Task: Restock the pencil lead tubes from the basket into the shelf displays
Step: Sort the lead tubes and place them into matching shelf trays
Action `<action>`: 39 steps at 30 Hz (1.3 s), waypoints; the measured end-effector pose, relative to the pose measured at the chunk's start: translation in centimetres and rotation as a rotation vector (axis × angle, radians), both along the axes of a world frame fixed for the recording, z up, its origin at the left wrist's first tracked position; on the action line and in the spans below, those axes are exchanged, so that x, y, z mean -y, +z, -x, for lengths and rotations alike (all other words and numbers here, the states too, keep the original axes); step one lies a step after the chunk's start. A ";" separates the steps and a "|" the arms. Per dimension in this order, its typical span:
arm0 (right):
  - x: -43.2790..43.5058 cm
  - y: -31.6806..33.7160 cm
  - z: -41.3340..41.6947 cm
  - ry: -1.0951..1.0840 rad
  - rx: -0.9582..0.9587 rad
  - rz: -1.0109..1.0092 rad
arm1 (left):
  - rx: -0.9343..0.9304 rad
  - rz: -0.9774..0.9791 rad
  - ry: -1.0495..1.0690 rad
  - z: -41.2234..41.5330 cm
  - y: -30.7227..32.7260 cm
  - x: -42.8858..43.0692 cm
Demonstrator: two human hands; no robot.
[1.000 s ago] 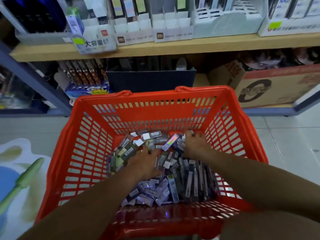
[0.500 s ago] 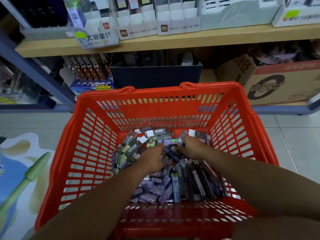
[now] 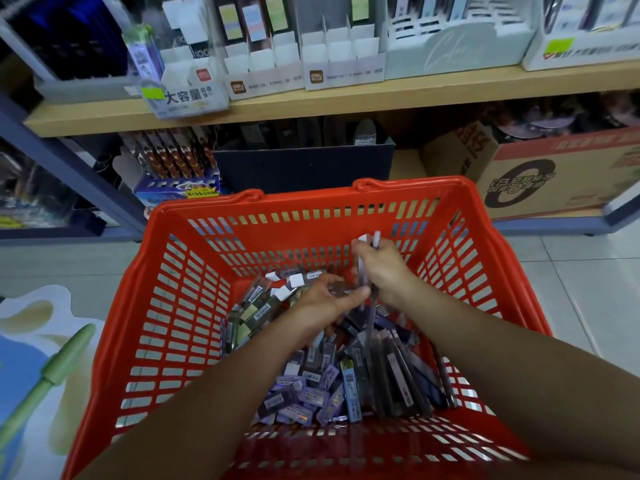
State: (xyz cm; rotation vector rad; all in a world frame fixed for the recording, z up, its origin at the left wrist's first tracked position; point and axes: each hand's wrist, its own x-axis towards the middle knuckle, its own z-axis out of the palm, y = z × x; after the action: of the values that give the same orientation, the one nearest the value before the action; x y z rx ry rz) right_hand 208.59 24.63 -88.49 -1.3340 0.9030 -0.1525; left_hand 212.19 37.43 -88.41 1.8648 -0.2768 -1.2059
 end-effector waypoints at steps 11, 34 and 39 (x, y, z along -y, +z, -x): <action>0.1 6.6 -0.7 -0.278 0.411 -0.630 | -0.034 0.065 -0.307 -1.4 7.7 -1.1; -0.8 22.8 -4.2 0.253 0.512 -0.161 | 0.153 0.431 -0.167 -7.9 22.6 -3.7; -0.8 24.9 -5.4 0.325 0.447 0.064 | 0.387 0.422 -0.120 -9.6 23.8 -3.0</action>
State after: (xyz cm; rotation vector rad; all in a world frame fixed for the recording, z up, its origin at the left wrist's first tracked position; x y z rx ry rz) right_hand 214.03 25.39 -63.62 -1.4124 0.3030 -0.2171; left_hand 221.78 40.47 -64.61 1.7060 -0.8014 -0.7751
